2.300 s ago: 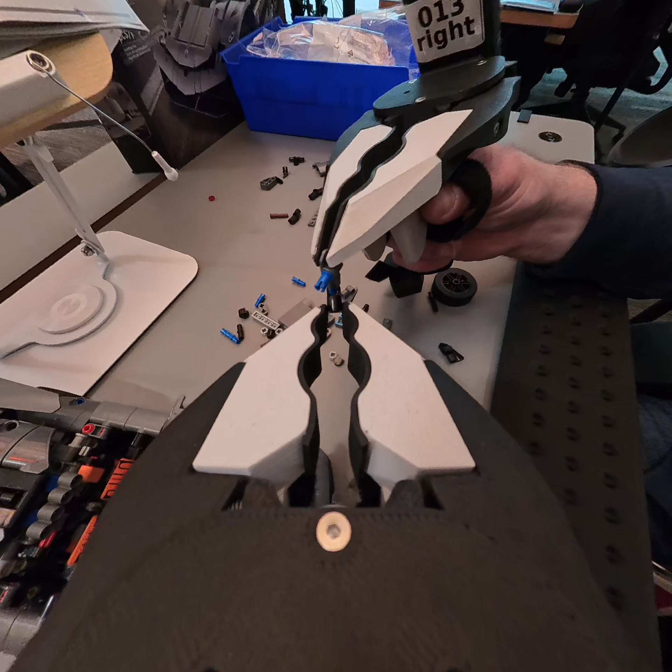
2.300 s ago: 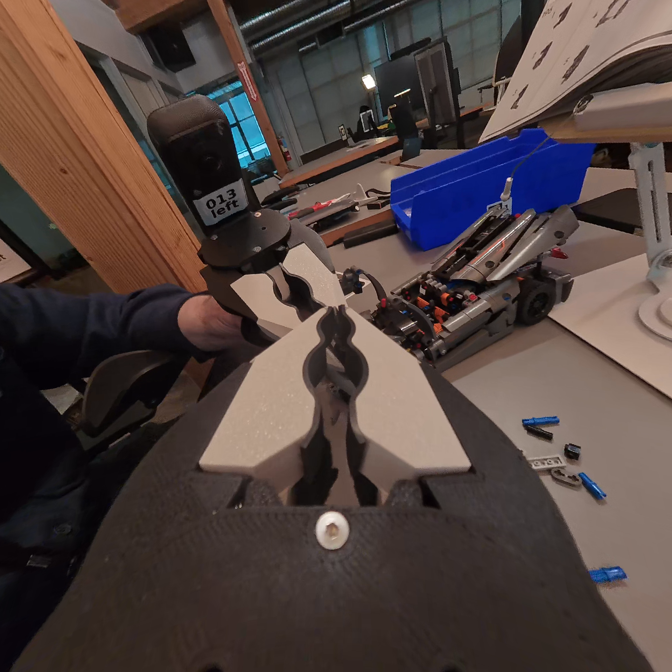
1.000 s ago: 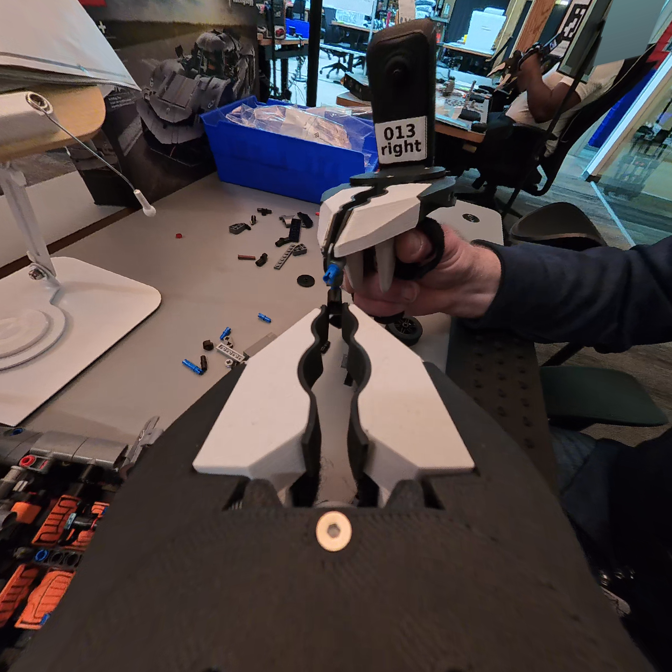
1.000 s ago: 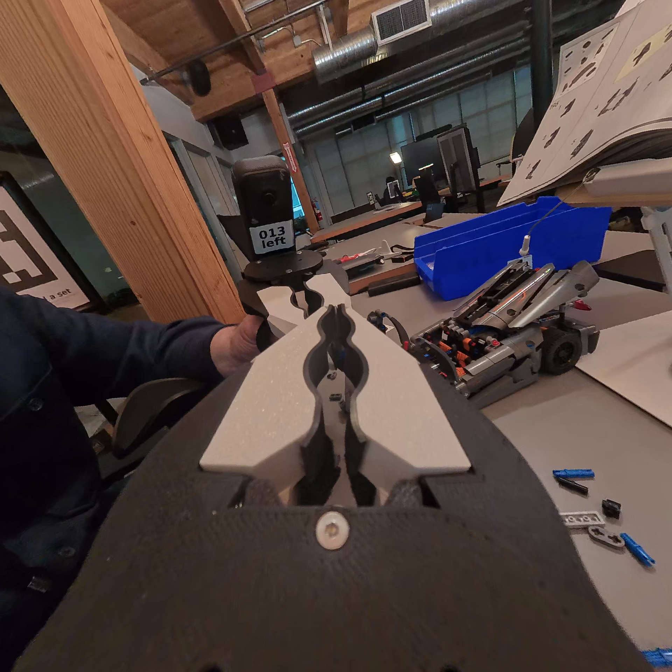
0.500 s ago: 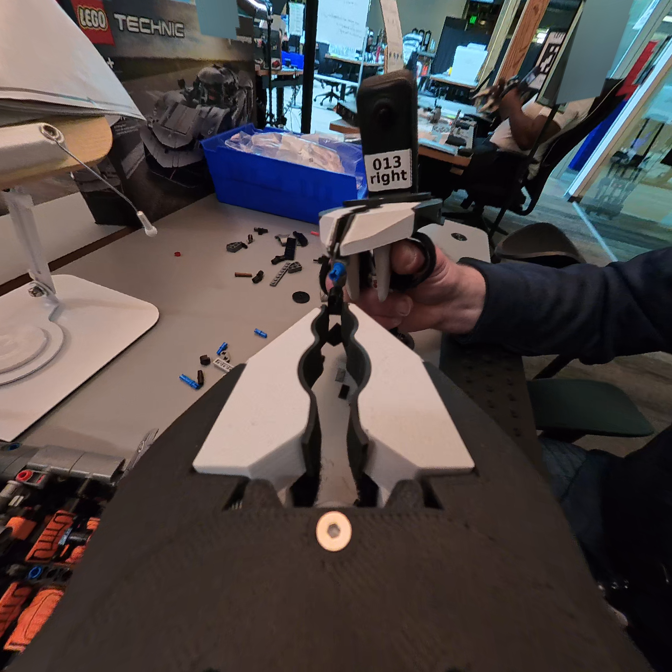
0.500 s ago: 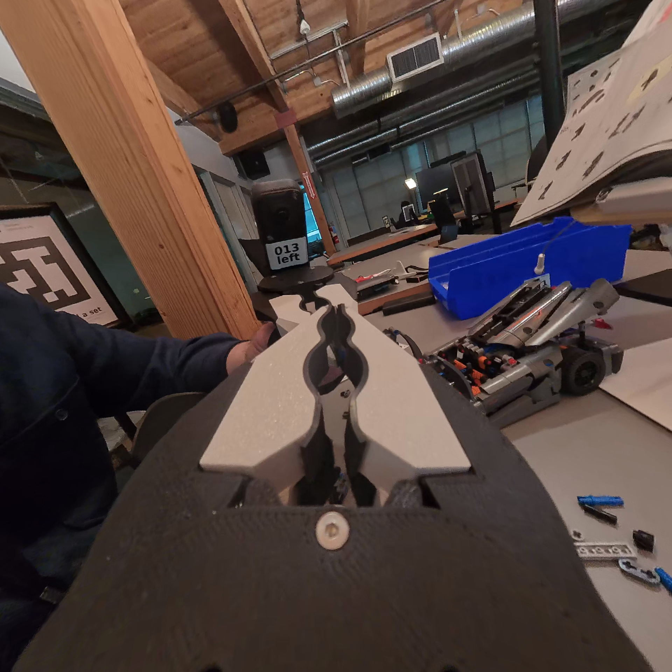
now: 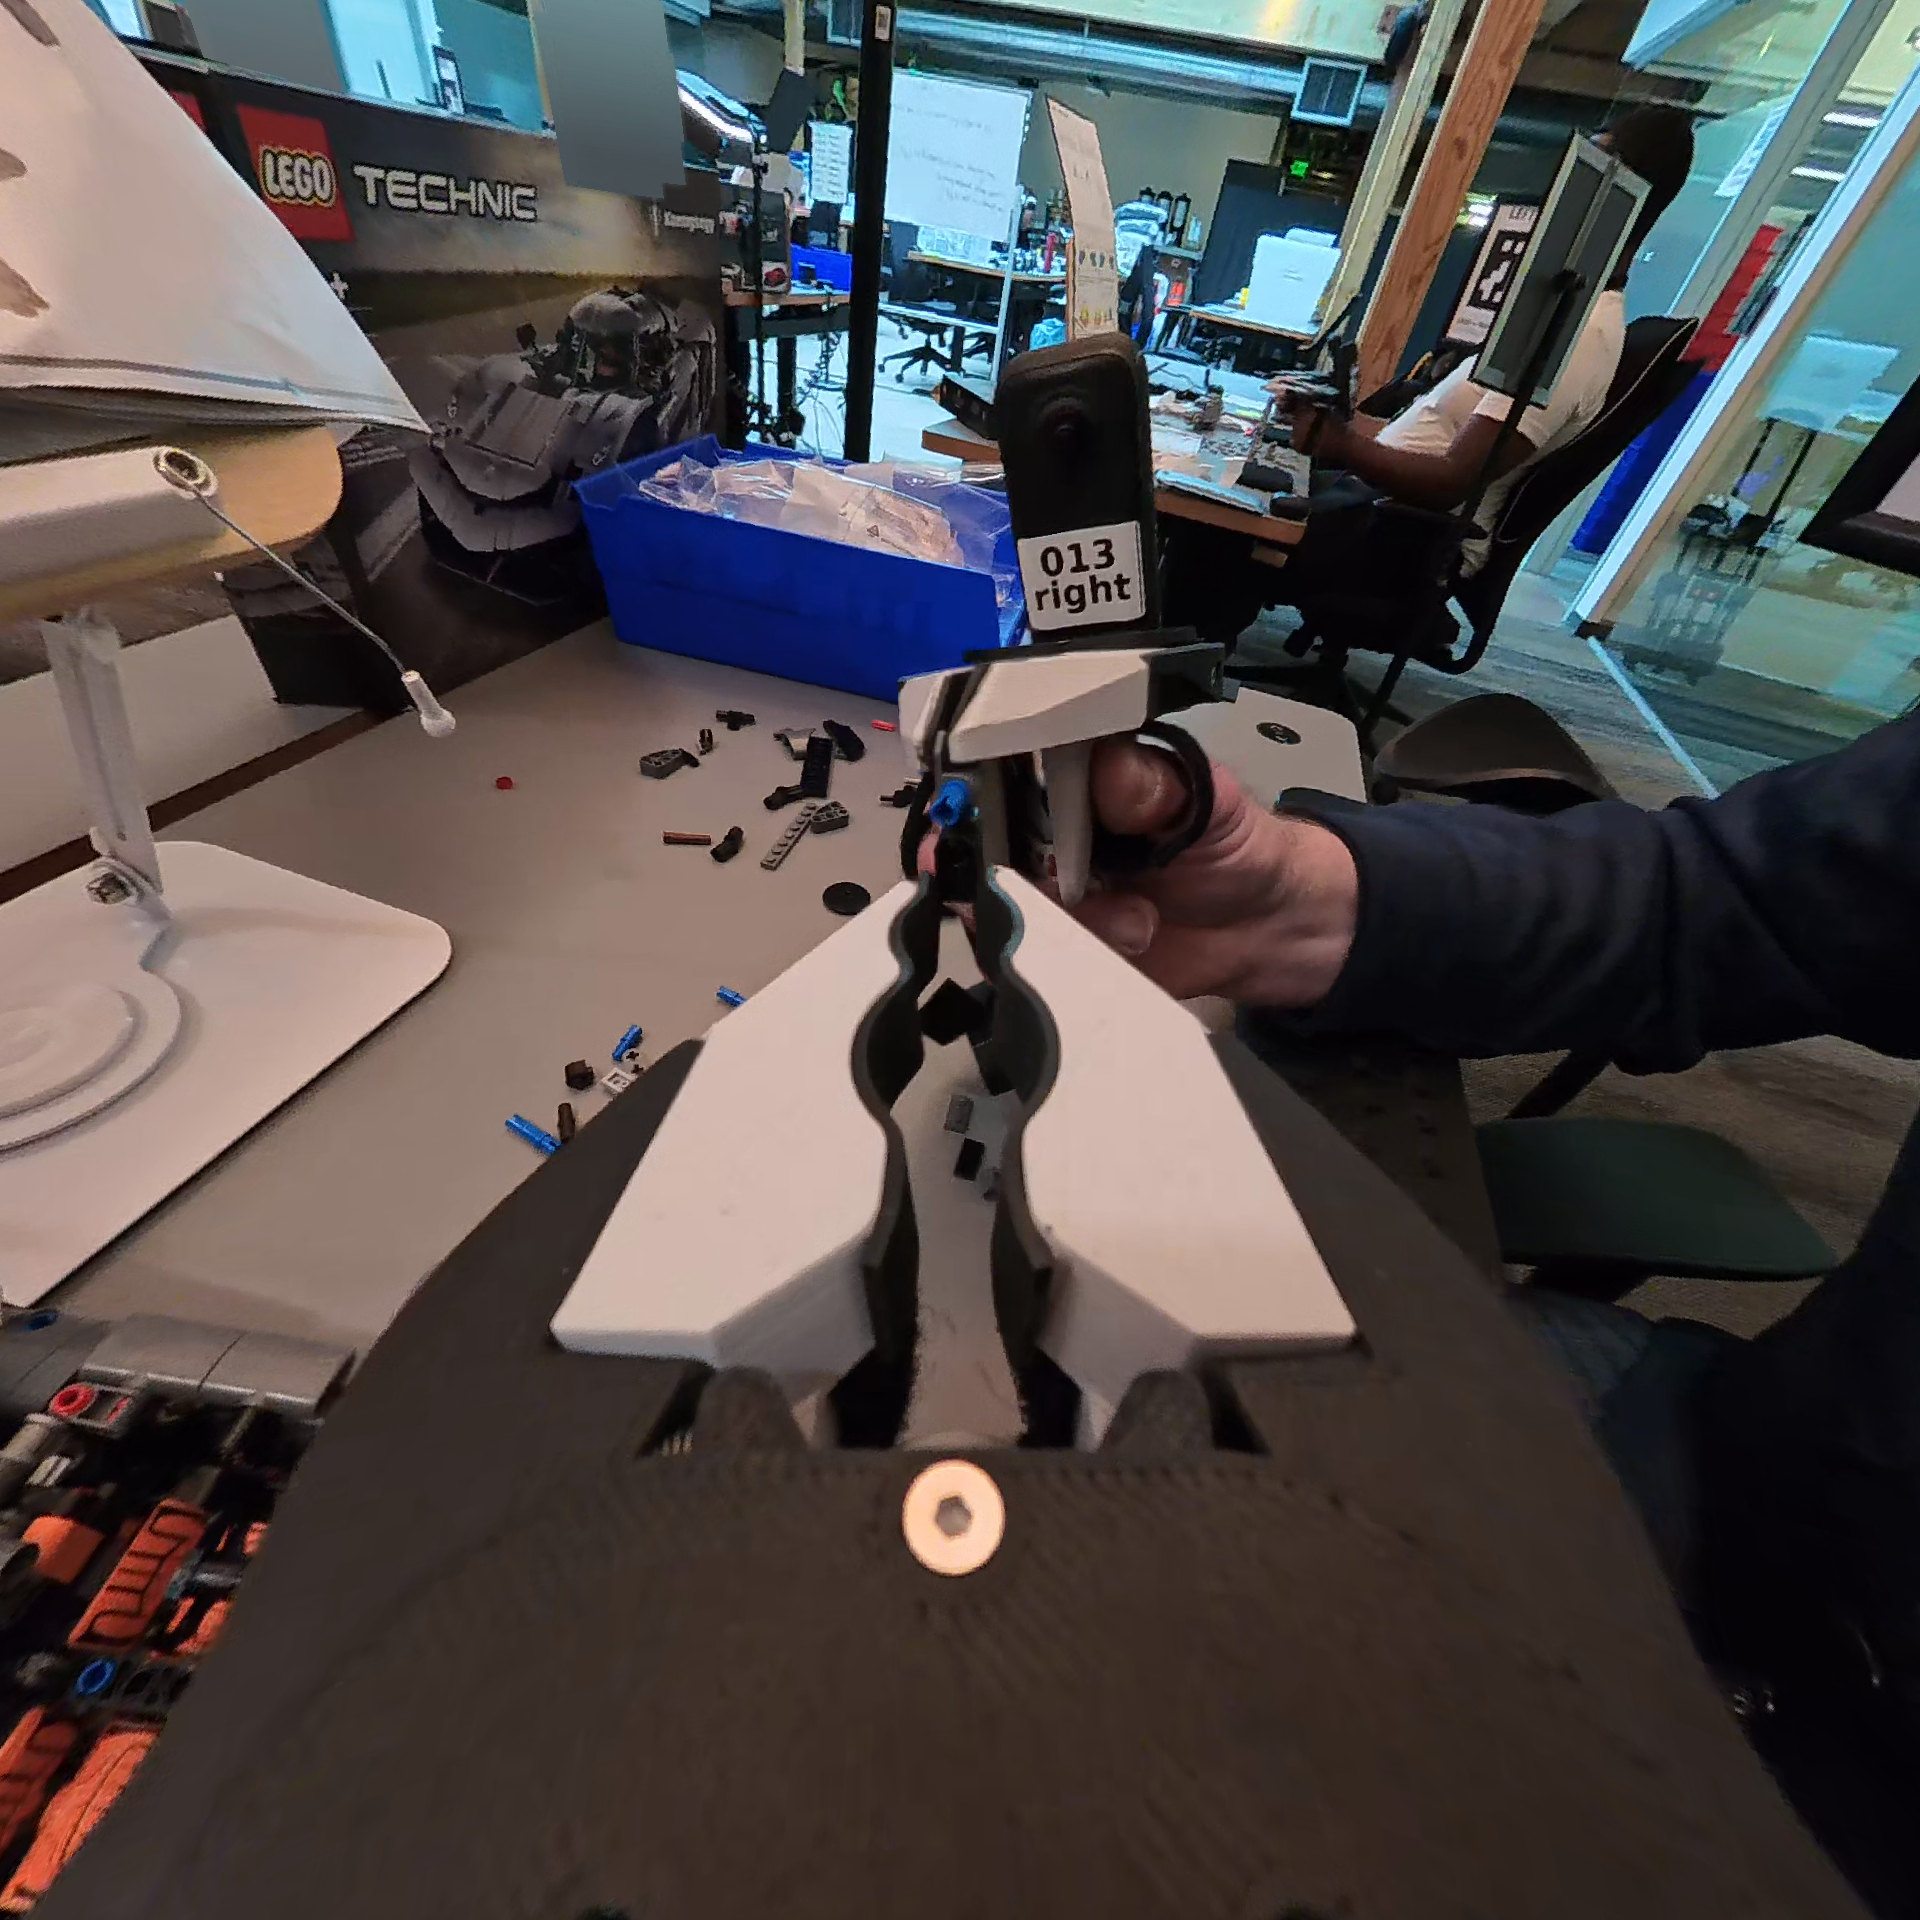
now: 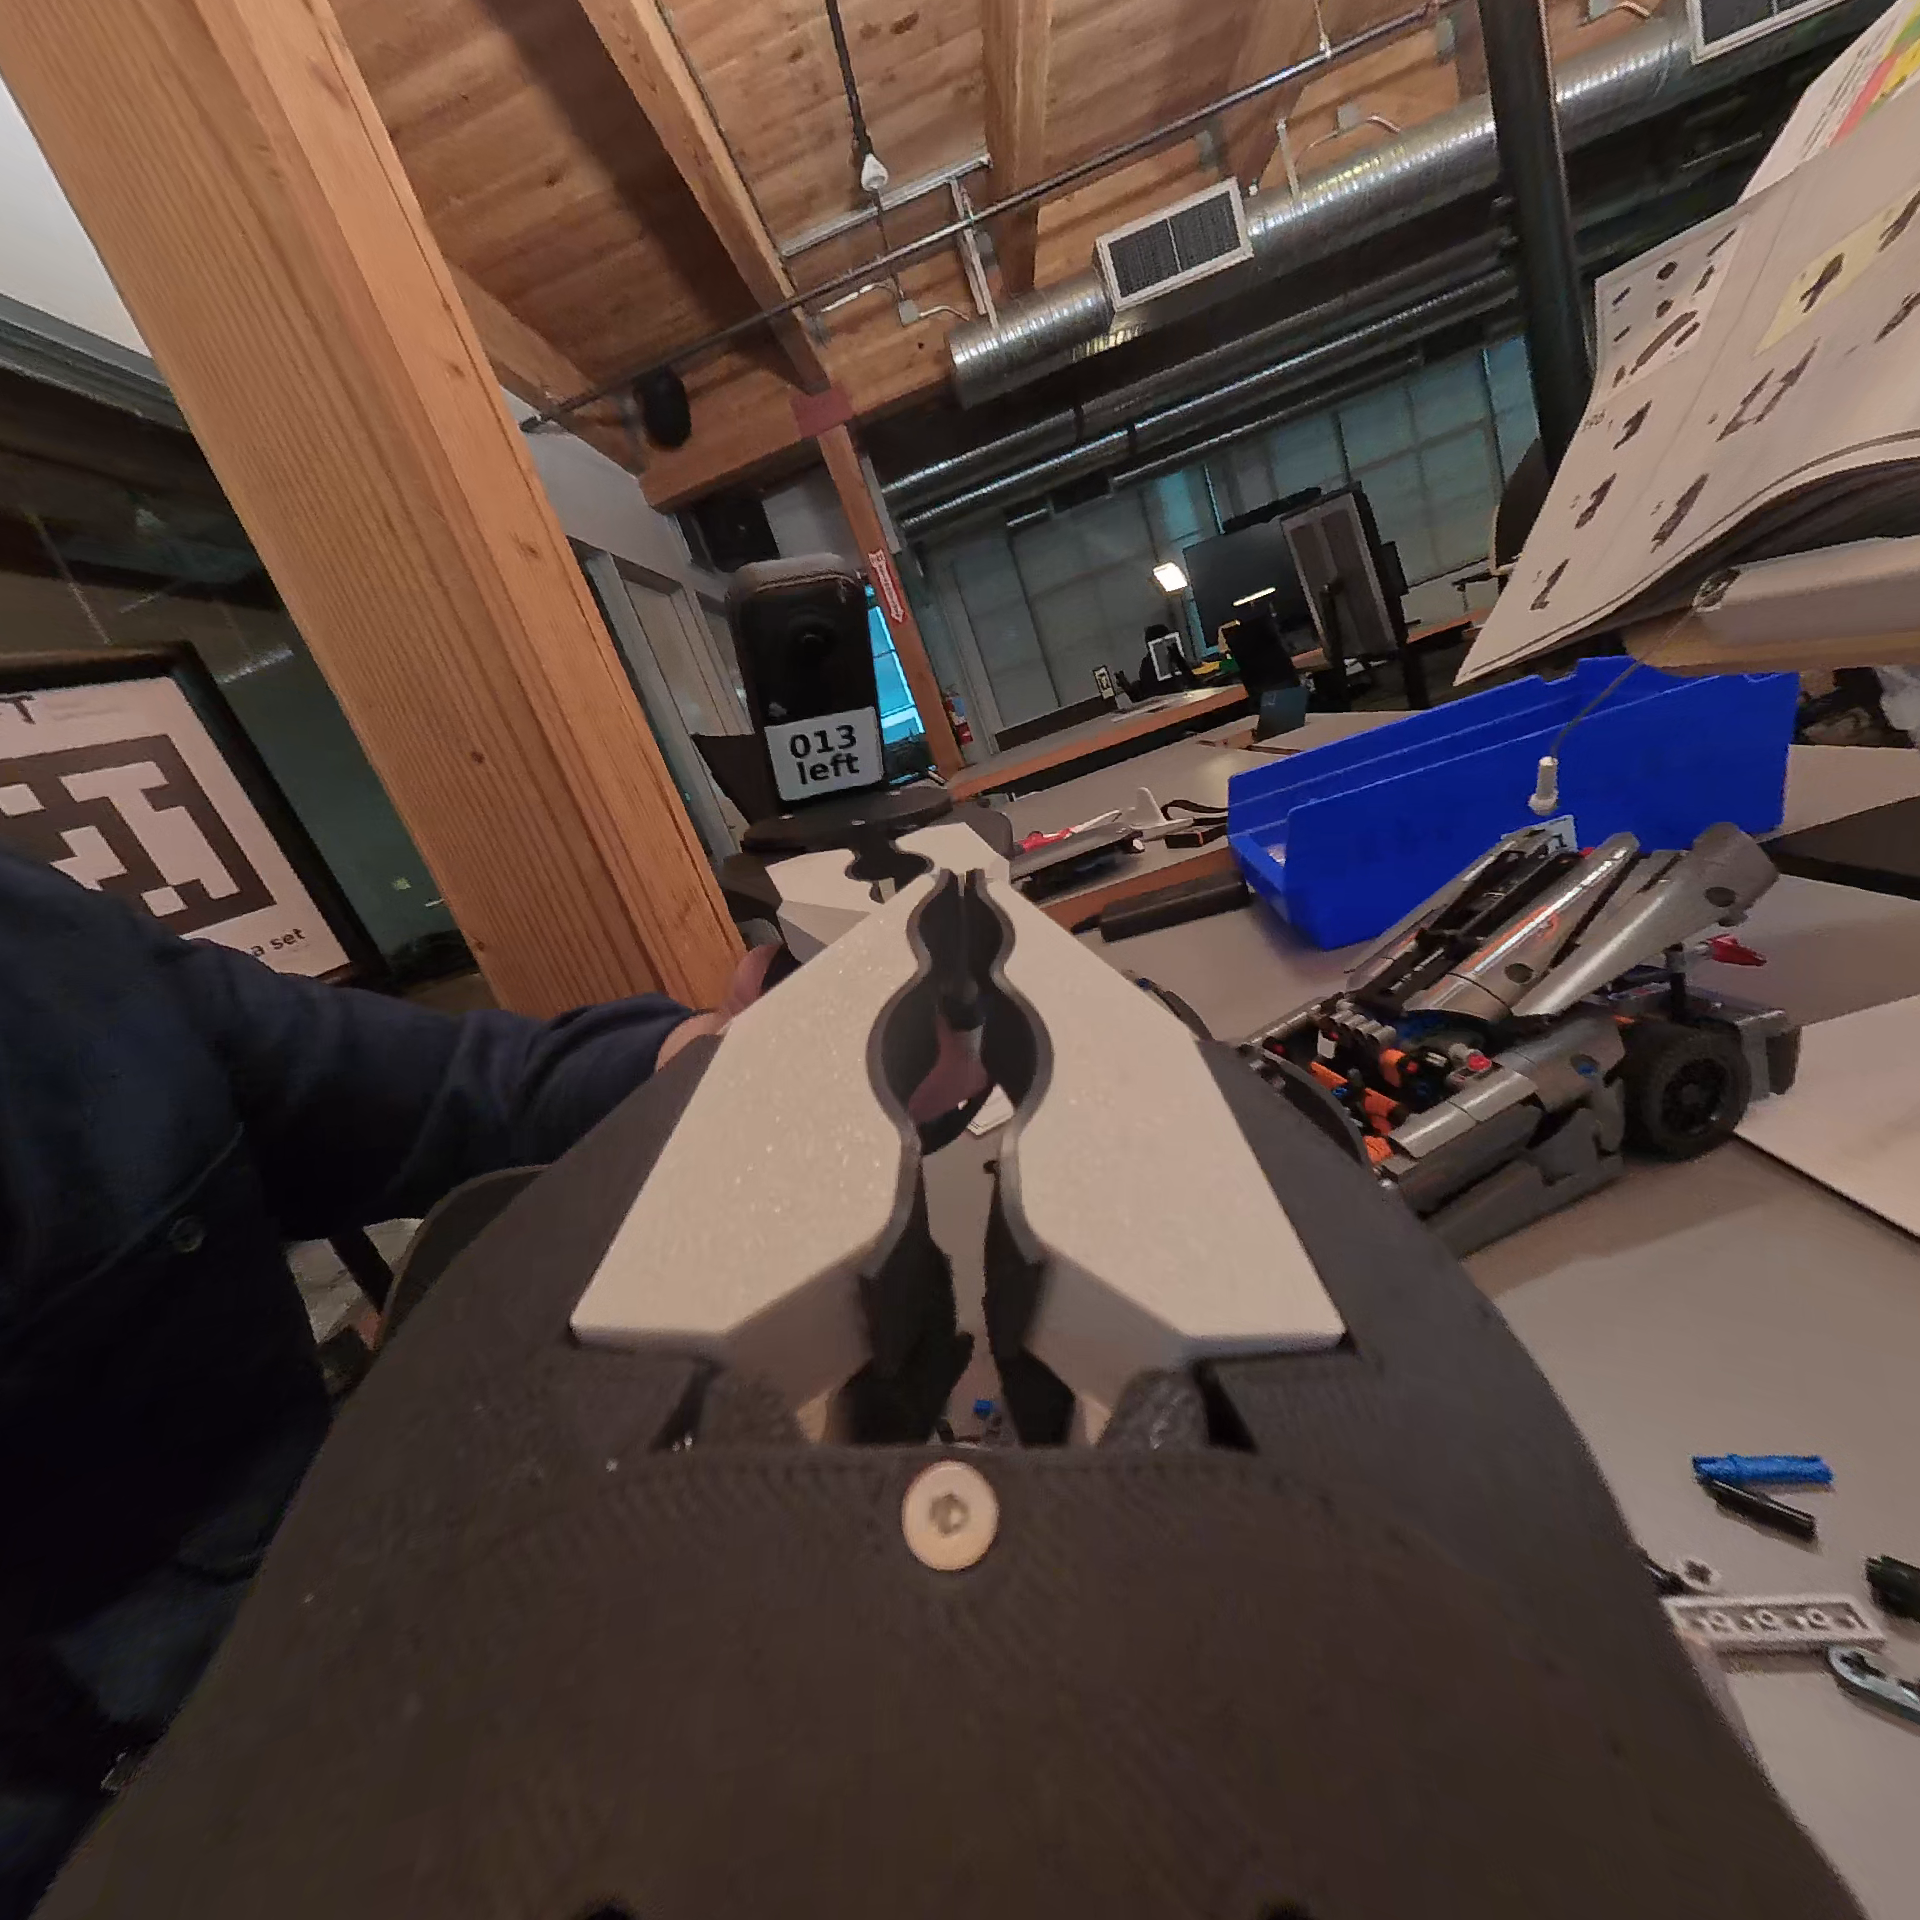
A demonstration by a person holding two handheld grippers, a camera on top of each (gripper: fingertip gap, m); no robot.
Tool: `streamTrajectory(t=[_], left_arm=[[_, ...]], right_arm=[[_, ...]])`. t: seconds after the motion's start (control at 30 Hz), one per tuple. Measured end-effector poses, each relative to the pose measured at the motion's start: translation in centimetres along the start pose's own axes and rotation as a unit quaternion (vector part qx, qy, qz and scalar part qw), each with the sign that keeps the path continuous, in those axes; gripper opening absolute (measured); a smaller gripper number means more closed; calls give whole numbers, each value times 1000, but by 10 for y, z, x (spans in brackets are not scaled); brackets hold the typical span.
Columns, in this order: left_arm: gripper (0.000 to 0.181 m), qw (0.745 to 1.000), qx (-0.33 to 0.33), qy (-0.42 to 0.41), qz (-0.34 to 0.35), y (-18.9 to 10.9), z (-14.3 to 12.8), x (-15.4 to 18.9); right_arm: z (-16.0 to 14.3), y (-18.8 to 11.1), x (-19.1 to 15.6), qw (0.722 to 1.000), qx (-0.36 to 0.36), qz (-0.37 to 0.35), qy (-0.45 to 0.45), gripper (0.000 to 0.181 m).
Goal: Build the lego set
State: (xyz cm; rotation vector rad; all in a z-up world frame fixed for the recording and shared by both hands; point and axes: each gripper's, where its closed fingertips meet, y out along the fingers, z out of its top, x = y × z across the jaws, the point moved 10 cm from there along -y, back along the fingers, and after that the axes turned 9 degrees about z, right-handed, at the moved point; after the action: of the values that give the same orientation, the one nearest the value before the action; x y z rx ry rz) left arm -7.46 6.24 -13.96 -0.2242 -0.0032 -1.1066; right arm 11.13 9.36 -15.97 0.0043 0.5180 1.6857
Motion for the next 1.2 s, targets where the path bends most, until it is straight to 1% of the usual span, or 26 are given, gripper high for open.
streamTrajectory(t=[0.03, 0.17, 0.23, 0.4, 0.53, 0.6, 0.67, 0.7, 0.73, 0.8, 0.87, 0.93, 1.03, 1.1, 1.2], left_arm=[[3, 1000, 1, 1, 5, 0, 0, -1], [4, 996, -17, 61, 59, 1, 0, 4], [4, 995, -22, 61, 71, 2, 0, 3], [4, 982, -55, 118, 137, 5, -1, 5], [4, 957, -95, 191, 199, 9, -4, 10], [4, 937, -113, 236, 231, 12, -4, 13], [4, 923, -136, 256, 254, 15, -6, 14], [4, 916, -145, 266, 263, 16, -7, 13], [4, 915, -147, 266, 267, 16, -8, 13], [4, 918, -149, 253, 267, 15, -9, 9], [5, 916, -150, 262, 263, 17, -11, 8], [5, 918, -153, 258, 259, 18, -14, 8], [5, 921, -147, 250, 259, 16, -12, 5], [4, 916, -149, 263, 263, 16, -12, 6], [5, 906, -156, 286, 272, 17, -13, 8]], right_arm=[[0, 0, 0, 1000, -2, -6, -2, 0], [0, 1, 0, 999, -11, -41, -11, 0], [0, 3, -1, 996, -28, -73, -32, 0], [-2, 7, -3, 985, -56, -155, -55, 0], [-6, 12, -3, 975, -70, -203, -53, 0], [-7, 15, -3, 970, -81, -222, -61, 0], [-10, 16, -2, 966, -88, -237, -55, 0], [-11, 17, -1, 965, -93, -241, -54, 0], [-11, 18, 0, 965, -95, -240, -53, 0], [-11, 17, 6, 968, -97, -230, -35, 0], [-9, 15, 10, 971, -94, -217, -22, 0], [-9, 14, 10, 968, -119, -219, -38, 8], [-8, 13, 10, 967, -135, -213, -39, 7], [-9, 14, 11, 969, -145, -197, -29, 4], [-11, 14, 13, 969, -148, -195, -28, 4]])
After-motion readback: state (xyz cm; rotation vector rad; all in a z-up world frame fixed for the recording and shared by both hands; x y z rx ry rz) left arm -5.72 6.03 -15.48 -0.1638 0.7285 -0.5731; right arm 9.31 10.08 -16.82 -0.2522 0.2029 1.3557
